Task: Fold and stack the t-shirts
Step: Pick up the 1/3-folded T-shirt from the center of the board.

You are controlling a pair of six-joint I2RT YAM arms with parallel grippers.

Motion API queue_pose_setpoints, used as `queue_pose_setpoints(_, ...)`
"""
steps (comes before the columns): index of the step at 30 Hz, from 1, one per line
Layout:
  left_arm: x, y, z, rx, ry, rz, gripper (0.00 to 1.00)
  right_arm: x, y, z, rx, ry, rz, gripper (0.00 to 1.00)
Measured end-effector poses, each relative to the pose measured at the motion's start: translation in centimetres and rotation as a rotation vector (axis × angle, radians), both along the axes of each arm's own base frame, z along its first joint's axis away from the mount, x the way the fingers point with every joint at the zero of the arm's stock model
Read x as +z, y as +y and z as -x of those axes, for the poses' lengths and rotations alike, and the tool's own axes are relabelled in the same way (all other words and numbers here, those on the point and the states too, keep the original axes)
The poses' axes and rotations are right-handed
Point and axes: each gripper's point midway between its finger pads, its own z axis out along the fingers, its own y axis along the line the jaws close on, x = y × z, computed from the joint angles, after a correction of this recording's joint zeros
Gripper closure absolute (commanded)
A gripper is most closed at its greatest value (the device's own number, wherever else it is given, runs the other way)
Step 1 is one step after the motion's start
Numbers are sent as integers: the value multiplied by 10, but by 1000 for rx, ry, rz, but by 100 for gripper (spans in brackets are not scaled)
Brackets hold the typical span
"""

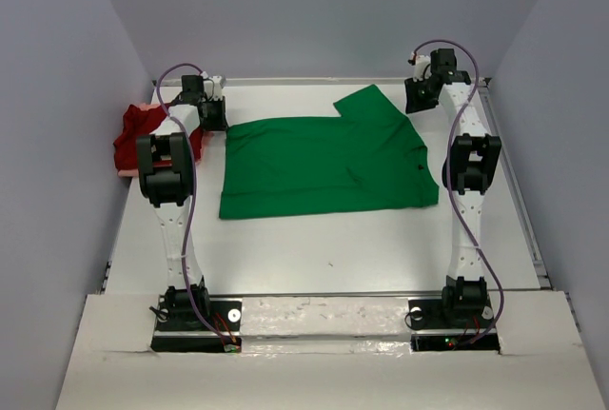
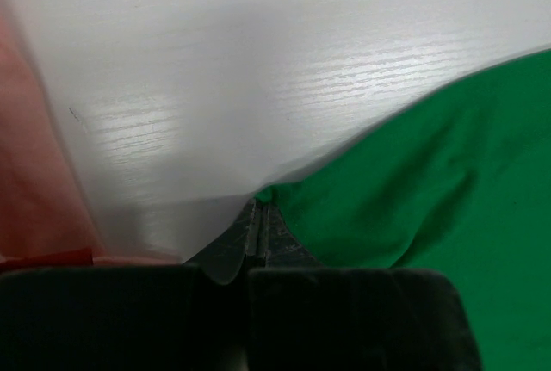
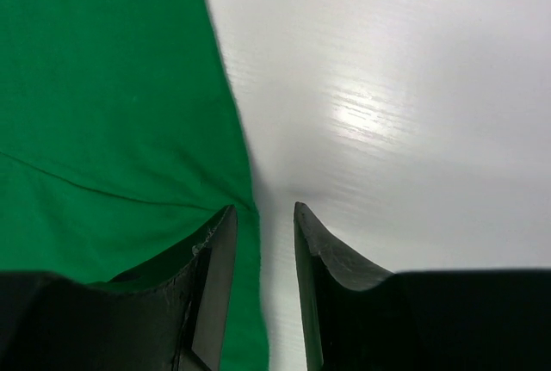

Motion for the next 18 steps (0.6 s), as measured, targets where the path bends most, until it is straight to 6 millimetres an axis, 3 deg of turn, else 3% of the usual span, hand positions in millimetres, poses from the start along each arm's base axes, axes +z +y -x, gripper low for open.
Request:
queue_pose_setpoints(12, -1, -1, 0, -5, -2, -10, 100, 5, 16, -5, 56, -29, -79, 61)
queue_pose_setpoints(18, -1, -1, 0, -8, -4, -14, 100, -10, 21, -2, 79, -5, -99, 61)
